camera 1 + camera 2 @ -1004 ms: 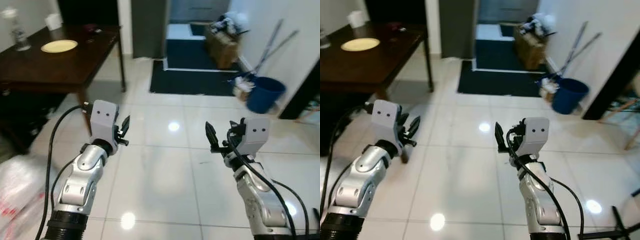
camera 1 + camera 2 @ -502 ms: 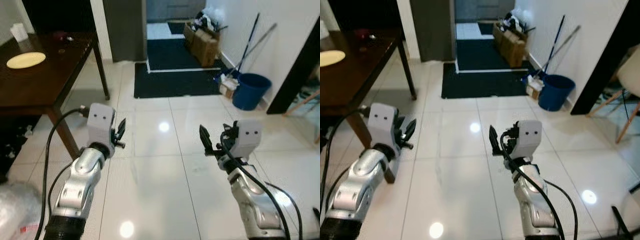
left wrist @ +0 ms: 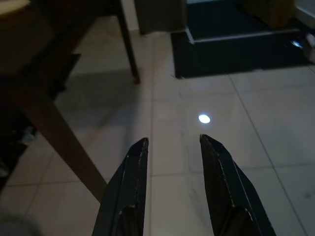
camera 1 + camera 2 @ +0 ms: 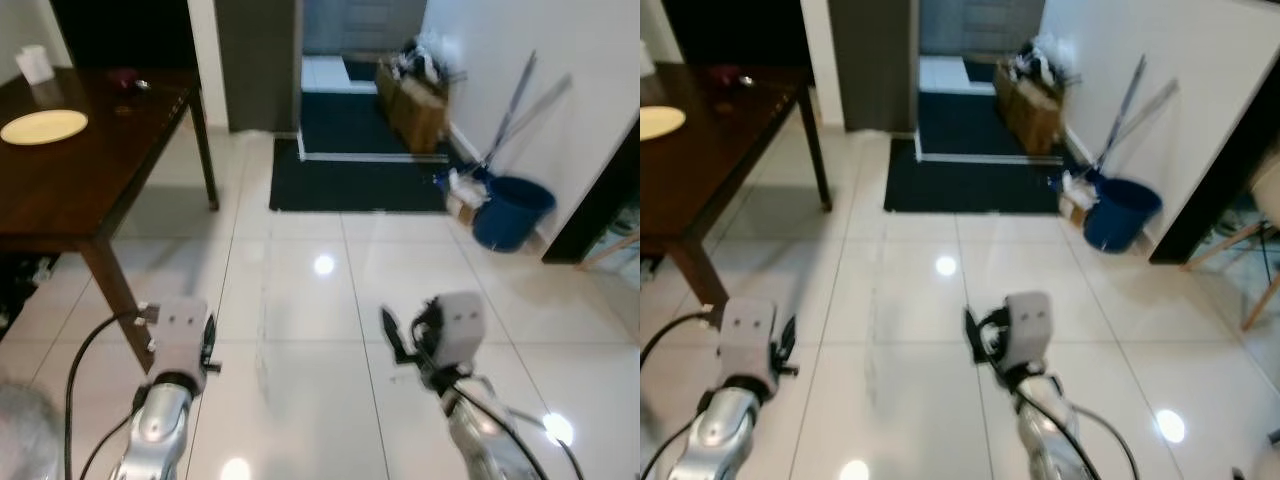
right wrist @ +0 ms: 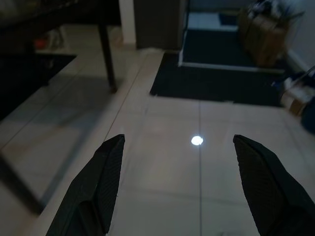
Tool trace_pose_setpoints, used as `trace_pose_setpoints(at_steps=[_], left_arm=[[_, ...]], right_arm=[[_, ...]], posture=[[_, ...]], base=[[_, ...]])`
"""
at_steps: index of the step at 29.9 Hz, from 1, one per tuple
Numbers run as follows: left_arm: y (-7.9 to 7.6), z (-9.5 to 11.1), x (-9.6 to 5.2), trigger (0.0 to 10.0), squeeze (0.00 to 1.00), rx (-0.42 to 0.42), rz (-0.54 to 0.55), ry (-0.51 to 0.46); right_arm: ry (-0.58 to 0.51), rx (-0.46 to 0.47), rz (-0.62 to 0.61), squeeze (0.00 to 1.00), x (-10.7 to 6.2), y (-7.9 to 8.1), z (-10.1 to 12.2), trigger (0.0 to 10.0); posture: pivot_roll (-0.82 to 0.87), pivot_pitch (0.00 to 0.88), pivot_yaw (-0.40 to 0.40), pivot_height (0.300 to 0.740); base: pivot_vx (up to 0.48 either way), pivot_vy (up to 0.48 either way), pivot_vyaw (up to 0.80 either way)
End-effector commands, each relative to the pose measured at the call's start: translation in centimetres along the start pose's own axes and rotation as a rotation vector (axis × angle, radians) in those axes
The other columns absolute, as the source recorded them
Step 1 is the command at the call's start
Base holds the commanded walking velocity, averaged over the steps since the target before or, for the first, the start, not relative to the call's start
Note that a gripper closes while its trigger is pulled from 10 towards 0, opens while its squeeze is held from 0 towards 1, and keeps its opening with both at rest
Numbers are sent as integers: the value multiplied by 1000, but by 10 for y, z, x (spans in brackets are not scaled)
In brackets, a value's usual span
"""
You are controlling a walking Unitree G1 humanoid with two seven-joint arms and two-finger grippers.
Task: Setting the table
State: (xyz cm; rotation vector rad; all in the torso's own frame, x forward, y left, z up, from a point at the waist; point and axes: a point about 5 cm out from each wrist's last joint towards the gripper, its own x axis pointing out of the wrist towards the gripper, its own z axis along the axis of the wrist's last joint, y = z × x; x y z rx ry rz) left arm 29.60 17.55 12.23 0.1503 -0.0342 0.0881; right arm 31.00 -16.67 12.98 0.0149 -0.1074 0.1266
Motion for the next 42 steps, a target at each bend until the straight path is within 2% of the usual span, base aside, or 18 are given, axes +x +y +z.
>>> trace_pose_setpoints(at_steps=[1, 7, 10, 16, 22, 30, 42], left_arm=[[8, -14, -4, 10000, 0, 14, 20, 40], [5, -17, -9, 10000, 0, 12, 13, 35], [-4, -13, -10, 10000, 0, -7, 1, 15], [-11, -12, -7, 10000, 0, -14, -29, 2], [-7, -11, -6, 10000, 0, -8, -18, -2], [-6, -14, -9, 10000, 0, -6, -10, 7], [-15, -12, -2, 10000, 0, -13, -42, 0]], right_arm=[[37, 7, -25, 0, -5, -1, -13, 10000], [35, 5, -34, 0, -5, -2, -17, 10000], [25, 14, 1, 0, 2, 4, -14, 10000], [14, 38, 27, 0, 2, 8, -14, 10000], [36, 44, 49, 0, -4, 10, -23, 10000], [28, 44, 51, 0, 0, 11, -20, 10000], [9, 42, 46, 0, -1, 9, -17, 10000]], posture=[[27, 65, 11, 740], [34, 72, 5, 740], [45, 58, 4, 740], [34, 48, 20, 740], [47, 42, 12, 740], [43, 42, 16, 740], [6, 39, 37, 740]], base=[[480, 0, 0], [480, 0, 0], [480, 0, 0], [480, 0, 0], [480, 0, 0], [480, 0, 0], [480, 0, 0]])
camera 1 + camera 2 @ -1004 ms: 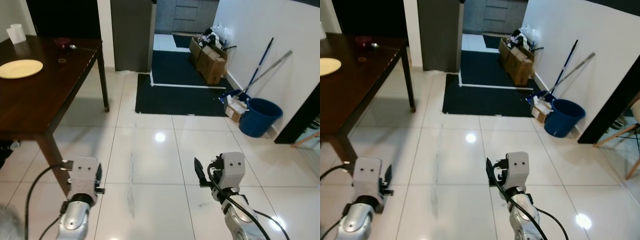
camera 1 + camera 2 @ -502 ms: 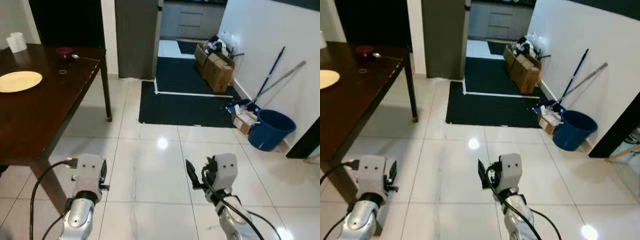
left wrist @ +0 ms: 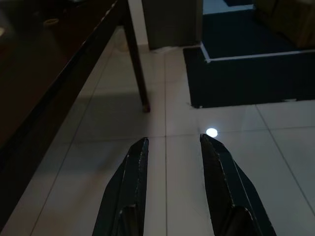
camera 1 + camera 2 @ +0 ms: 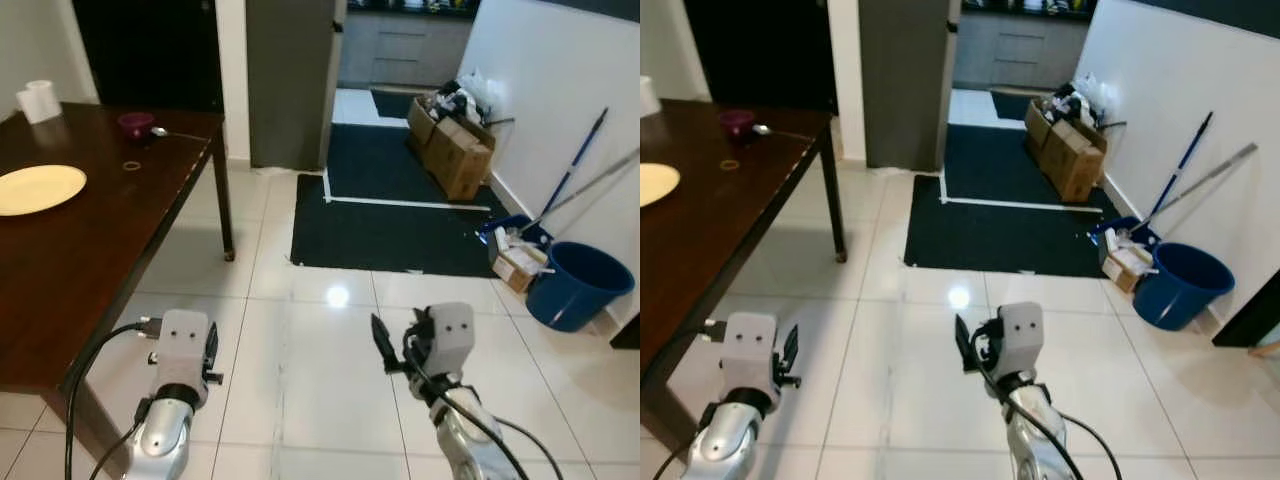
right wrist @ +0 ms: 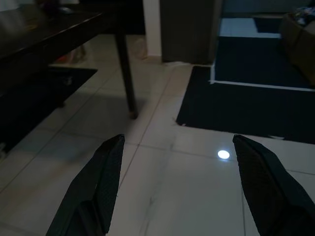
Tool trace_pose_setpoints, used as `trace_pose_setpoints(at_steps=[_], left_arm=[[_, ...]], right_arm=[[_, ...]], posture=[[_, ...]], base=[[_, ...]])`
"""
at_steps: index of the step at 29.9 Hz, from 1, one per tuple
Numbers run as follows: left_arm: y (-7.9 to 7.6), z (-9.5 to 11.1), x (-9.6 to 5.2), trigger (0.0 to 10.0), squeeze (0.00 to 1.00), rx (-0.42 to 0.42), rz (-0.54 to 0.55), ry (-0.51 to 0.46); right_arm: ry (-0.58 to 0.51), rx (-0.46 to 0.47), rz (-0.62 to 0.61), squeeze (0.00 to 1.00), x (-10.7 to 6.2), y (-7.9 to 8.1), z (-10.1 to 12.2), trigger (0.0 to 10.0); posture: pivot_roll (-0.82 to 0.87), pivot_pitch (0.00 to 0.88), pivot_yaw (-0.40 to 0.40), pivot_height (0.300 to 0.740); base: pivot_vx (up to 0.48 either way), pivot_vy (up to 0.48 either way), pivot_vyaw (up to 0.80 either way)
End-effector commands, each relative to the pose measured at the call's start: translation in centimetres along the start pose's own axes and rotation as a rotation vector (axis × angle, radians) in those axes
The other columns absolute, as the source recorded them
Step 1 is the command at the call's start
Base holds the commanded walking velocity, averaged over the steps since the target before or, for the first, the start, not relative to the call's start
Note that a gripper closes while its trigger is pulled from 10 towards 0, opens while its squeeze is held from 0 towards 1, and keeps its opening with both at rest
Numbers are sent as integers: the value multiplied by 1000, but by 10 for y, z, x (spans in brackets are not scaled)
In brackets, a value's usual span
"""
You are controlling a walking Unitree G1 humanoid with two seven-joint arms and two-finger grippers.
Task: Setting the table
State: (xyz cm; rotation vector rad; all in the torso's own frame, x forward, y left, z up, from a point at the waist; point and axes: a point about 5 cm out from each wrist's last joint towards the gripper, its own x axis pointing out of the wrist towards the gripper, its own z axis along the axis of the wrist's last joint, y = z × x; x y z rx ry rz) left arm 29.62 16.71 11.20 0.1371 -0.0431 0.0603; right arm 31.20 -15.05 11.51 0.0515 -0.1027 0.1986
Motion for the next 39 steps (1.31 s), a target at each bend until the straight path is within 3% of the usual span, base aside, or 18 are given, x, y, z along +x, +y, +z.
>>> trace_pose_setpoints(at_steps=[1, 39], left_arm=[[-5, -3, -1, 10000, 0, 1, -15, 11], [-11, -4, 5, 10000, 0, -8, -30, 11]], right_arm=[[6, 2, -24, 0, -4, -7, -2, 10000], [-25, 0, -31, 0, 0, -7, 6, 10000]], posture=[[6, 39, 37, 740], [-8, 42, 43, 740]], base=[[480, 0, 0], [480, 0, 0]])
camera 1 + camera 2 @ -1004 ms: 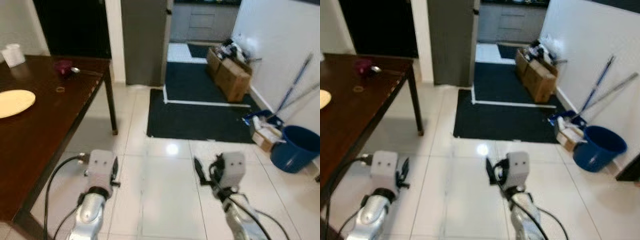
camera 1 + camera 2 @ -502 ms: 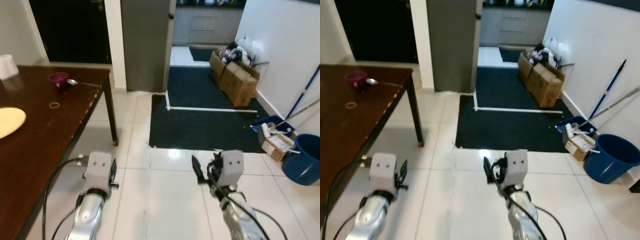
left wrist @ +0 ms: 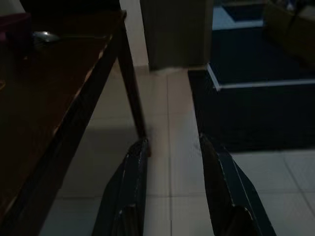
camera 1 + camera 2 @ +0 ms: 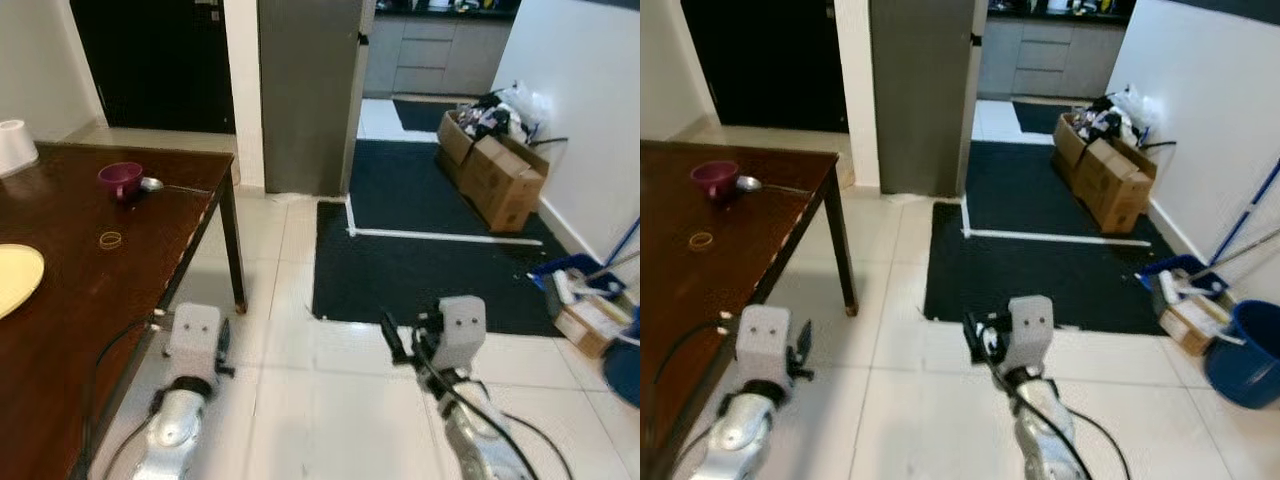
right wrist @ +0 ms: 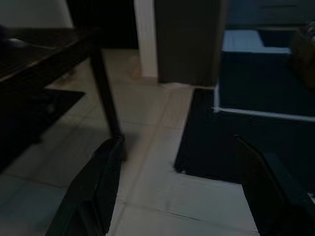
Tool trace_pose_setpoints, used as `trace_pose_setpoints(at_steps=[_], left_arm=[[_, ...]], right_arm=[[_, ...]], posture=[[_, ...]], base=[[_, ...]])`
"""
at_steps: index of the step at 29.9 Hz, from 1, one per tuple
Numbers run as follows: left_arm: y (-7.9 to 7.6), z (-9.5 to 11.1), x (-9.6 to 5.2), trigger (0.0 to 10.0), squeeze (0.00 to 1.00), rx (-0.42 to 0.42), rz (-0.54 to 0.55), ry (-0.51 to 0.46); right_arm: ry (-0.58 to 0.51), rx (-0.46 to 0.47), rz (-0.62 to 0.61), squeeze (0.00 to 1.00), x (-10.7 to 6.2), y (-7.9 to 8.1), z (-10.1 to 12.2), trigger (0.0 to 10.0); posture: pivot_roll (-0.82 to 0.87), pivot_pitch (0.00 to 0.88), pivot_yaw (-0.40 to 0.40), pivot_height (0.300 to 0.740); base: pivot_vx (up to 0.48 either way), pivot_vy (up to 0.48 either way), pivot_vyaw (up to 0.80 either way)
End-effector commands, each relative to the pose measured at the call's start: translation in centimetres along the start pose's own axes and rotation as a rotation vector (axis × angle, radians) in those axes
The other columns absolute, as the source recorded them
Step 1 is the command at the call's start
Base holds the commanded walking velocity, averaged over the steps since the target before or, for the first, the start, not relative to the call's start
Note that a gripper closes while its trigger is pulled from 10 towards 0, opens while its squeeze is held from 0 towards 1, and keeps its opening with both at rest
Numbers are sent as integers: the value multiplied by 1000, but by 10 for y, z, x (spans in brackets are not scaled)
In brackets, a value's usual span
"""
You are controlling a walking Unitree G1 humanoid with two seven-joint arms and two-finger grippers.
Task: Setting the table
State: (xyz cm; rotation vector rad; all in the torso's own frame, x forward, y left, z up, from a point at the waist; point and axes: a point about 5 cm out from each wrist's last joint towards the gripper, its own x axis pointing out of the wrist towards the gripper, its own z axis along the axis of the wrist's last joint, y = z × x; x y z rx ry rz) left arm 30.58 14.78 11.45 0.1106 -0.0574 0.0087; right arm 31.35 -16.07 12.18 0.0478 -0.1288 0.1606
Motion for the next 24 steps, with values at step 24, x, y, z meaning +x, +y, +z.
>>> trace_pose_setpoints(at_steps=[24], left_arm=[[7, 0, -2, 10000, 0, 12, 16, -4]], right_arm=[[-23, 2, 1, 0, 3, -1, 8, 10000]], posture=[[-12, 48, 40, 740]], base=[[480, 0, 0]])
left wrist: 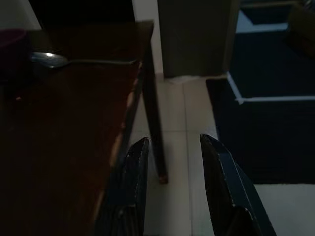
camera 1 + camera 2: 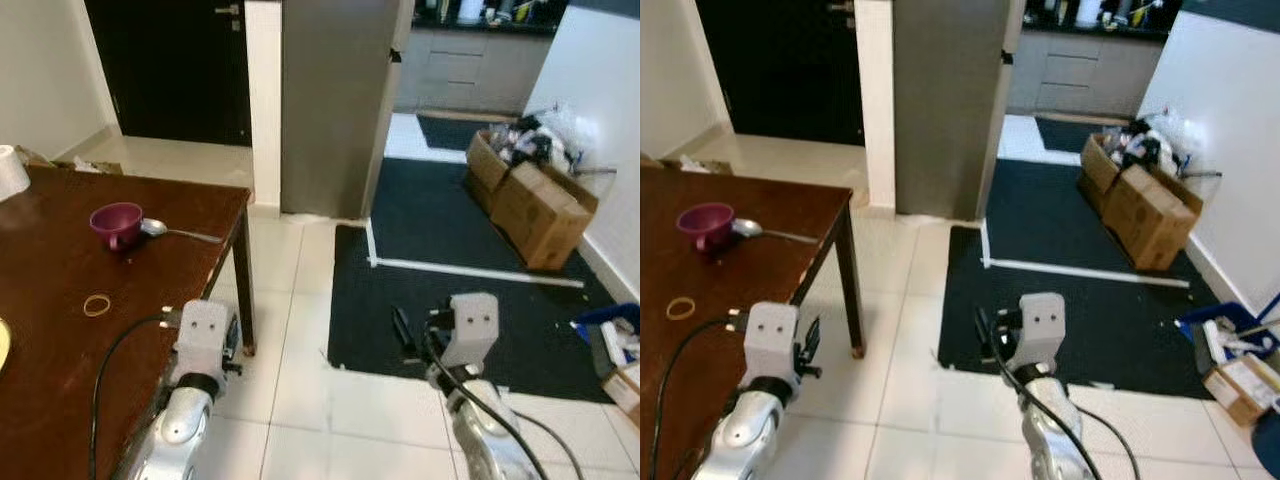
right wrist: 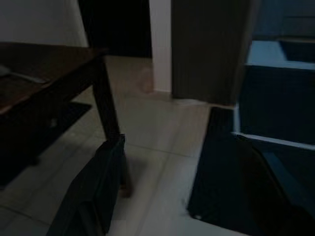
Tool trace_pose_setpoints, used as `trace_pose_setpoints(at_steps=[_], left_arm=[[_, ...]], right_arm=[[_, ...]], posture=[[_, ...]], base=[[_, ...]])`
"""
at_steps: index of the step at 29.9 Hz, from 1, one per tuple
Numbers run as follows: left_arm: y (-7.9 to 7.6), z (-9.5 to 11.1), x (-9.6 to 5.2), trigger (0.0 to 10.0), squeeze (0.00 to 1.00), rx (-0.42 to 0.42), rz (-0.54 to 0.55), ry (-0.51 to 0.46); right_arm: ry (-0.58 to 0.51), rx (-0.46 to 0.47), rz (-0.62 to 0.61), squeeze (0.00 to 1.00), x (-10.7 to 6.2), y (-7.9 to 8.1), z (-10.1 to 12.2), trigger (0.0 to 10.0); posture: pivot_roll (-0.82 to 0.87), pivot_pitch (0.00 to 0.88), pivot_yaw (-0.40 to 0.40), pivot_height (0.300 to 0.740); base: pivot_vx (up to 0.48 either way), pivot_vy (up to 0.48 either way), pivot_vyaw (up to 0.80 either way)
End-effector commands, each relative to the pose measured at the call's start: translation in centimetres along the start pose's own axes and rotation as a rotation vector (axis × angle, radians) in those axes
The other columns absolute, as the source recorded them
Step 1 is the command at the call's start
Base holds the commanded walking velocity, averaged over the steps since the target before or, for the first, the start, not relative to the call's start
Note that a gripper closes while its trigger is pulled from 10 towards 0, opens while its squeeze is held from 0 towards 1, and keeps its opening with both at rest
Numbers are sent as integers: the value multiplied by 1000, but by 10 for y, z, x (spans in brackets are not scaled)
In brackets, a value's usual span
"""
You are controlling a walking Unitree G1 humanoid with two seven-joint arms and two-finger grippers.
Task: Setting the table
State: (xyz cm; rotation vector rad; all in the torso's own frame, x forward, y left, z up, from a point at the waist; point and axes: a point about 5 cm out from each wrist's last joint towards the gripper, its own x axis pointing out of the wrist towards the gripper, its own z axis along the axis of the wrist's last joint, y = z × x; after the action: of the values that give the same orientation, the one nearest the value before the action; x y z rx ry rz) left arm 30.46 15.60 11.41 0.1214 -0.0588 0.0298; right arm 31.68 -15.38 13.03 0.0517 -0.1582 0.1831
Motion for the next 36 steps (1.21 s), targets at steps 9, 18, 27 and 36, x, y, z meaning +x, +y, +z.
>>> trace_pose_setpoints(at_steps=[9, 18, 27, 36], left_arm=[[-3, 3, 1, 10000, 0, 3, -11, -13], [-5, 3, 1, 10000, 0, 6, -19, -16], [-5, 4, 1, 10000, 0, 3, -14, -2], [-3, 4, 1, 10000, 0, -2, -9, 1]], right_arm=[[-1, -7, -23, 0, 0, -10, 3, 10000], [0, -11, -20, 0, 0, -9, 2, 10000], [-5, 3, 21, 0, 1, -3, 5, 10000], [-9, 67, 58, 0, 1, 5, 6, 10000]], posture=[[-12, 41, 38, 740], [-13, 35, 39, 740], [-13, 30, 40, 740], [-11, 32, 41, 740]], base=[[480, 0, 0], [477, 0, 0], [0, 0, 0], [0, 0, 267]])
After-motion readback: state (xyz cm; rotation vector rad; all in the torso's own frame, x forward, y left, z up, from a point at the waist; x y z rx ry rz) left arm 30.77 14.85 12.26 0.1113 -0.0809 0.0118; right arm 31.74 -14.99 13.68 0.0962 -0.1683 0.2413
